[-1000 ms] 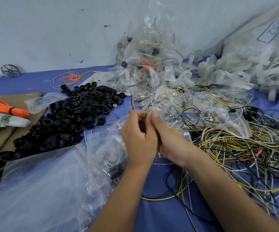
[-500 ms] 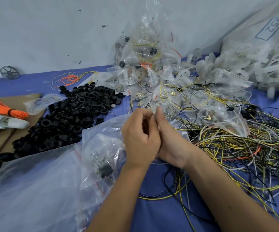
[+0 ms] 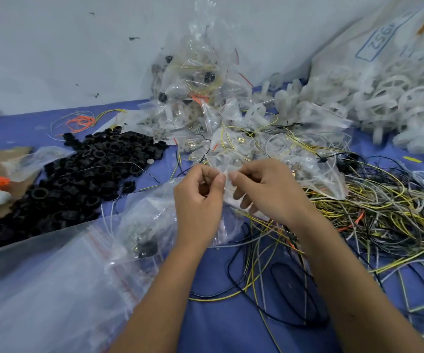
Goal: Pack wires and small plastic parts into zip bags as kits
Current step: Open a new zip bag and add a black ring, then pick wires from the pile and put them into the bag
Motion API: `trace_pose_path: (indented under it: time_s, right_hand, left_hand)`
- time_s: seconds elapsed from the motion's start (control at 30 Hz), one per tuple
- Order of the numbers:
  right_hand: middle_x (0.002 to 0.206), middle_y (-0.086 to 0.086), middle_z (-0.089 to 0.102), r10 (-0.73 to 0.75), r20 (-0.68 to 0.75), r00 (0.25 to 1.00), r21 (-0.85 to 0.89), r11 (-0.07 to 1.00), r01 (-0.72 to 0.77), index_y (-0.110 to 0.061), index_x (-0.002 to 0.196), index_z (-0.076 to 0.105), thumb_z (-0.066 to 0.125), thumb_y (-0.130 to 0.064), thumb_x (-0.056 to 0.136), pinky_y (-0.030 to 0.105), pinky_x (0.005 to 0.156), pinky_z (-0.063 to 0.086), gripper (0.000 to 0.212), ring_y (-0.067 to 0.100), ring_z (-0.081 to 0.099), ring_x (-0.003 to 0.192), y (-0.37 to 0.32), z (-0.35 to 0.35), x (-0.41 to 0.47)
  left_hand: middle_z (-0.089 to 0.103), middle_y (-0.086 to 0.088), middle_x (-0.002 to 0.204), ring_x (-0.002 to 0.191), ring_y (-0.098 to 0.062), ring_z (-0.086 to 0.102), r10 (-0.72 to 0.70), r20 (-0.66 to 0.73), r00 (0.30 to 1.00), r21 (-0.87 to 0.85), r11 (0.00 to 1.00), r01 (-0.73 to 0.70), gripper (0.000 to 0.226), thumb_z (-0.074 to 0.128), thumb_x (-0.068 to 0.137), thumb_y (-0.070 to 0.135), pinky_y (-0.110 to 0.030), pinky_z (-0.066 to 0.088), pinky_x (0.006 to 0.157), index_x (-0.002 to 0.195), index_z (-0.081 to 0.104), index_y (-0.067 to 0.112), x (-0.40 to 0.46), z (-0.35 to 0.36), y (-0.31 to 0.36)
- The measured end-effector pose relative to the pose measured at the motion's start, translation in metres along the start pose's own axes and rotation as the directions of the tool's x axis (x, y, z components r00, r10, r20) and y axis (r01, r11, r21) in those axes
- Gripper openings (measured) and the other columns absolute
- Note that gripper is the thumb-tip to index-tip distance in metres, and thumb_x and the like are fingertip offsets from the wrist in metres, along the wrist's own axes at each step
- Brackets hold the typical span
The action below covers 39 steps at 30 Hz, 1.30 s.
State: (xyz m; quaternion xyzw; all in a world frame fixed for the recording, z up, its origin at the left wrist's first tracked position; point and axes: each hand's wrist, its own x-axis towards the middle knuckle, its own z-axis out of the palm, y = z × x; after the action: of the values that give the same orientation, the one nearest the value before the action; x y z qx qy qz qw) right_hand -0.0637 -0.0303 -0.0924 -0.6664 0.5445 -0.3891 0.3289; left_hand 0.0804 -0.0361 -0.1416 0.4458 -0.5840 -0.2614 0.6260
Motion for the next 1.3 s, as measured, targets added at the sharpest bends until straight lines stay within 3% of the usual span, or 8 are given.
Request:
trace_pose_path:
  time_s: [0.17,0.3,0.53,0.63,0.73,0.83,0.93,1.3]
  right_hand:
    - [0.061,0.002,0.070,0.051,0.043,0.998,-0.459,0.888,-0.026,-0.015,0.069,0.067,0.071,-0.029,0.093,0.032,0.057,0.055,0.028,0.016,0.067,0.054,0.011,-0.053,-0.005]
    - [0.076,-0.005,0.071,0.110,0.020,0.994,-0.649,0.757,-0.071,-0.026,0.080,0.075,0.077,-0.021,0.086,0.027,0.065,0.046,0.008,0.009,0.063,0.070,0.021,-0.095,-0.011]
    - [0.094,0.006,0.076,0.210,-0.369,0.905,-0.616,0.674,-0.407,-0.026,0.096,0.077,0.071,-0.005,0.083,0.034,0.080,0.055,0.026,0.026,0.067,0.087,0.056,-0.154,-0.020]
    - [0.113,0.010,0.072,0.293,-0.320,0.901,-0.655,0.619,-0.433,-0.024,0.111,0.074,0.079,-0.021,0.082,0.040,0.089,0.055,0.030,0.032,0.066,0.102,0.066,-0.157,-0.022]
    - [0.113,0.010,0.073,0.271,-0.266,0.925,-0.672,0.636,-0.380,-0.020,0.112,0.075,0.078,-0.033,0.084,0.040,0.087,0.055,0.031,0.032,0.066,0.101,0.071,-0.149,-0.019]
    - [0.103,0.009,0.075,0.230,-0.263,0.937,-0.666,0.659,-0.349,-0.018,0.107,0.077,0.075,-0.038,0.086,0.035,0.076,0.052,0.028,0.030,0.066,0.094,0.073,-0.140,-0.016]
    - [0.102,0.006,0.073,0.227,-0.293,0.929,-0.647,0.668,-0.368,-0.019,0.106,0.076,0.079,-0.038,0.082,0.031,0.074,0.046,0.031,0.027,0.065,0.096,0.076,-0.138,-0.016]
    - [0.109,0.005,0.069,0.234,-0.315,0.920,-0.572,0.726,-0.381,-0.021,0.110,0.074,0.083,-0.035,0.082,0.030,0.082,0.045,0.032,0.019,0.056,0.092,0.082,-0.144,-0.019]
  left_hand:
    - [0.057,0.010,0.063,0.056,-0.007,0.052,-0.005,0.149,0.989,0.090,0.996,-0.009,0.016,0.065,0.089,0.024,-0.023,0.042,0.054,0.075,0.058,0.025,-0.010,0.014,-0.002]
    - [0.055,0.012,0.059,0.055,-0.003,0.049,-0.063,0.193,0.979,0.241,0.970,0.015,0.017,0.065,0.086,0.026,-0.018,0.038,0.054,0.071,0.057,0.022,-0.012,0.017,-0.013]
    - [0.059,0.009,0.066,0.056,-0.007,0.052,-0.011,0.160,0.987,0.319,0.947,-0.041,0.016,0.064,0.090,0.030,-0.021,0.040,0.053,0.076,0.057,0.027,-0.011,0.016,-0.005]
    - [0.056,0.014,0.071,0.064,-0.007,0.051,0.158,0.173,0.972,0.407,0.887,-0.217,0.010,0.060,0.089,0.030,-0.021,0.039,0.059,0.081,0.054,0.030,-0.006,0.023,0.015]
    - [0.060,0.011,0.092,0.087,-0.008,0.050,0.273,0.355,0.894,0.501,0.752,-0.429,0.005,0.058,0.090,0.029,-0.023,0.040,0.075,0.093,0.060,0.025,0.004,0.053,0.032]
    - [0.061,0.000,0.131,0.125,-0.020,0.046,0.156,0.646,0.747,0.460,0.702,-0.544,0.034,0.054,0.100,0.034,-0.036,0.039,0.106,0.130,0.061,0.019,0.010,0.095,0.039]
    - [0.040,-0.002,0.161,0.150,-0.021,0.028,0.006,0.759,0.651,0.481,0.668,-0.568,0.051,0.041,0.108,0.039,-0.034,0.021,0.122,0.154,0.042,0.018,0.008,0.122,0.030]
    - [0.018,-0.005,0.171,0.158,-0.023,0.011,-0.195,0.657,0.728,0.668,0.598,-0.443,0.054,0.032,0.110,0.019,-0.040,0.014,0.128,0.162,0.023,0.010,0.049,0.132,-0.008]
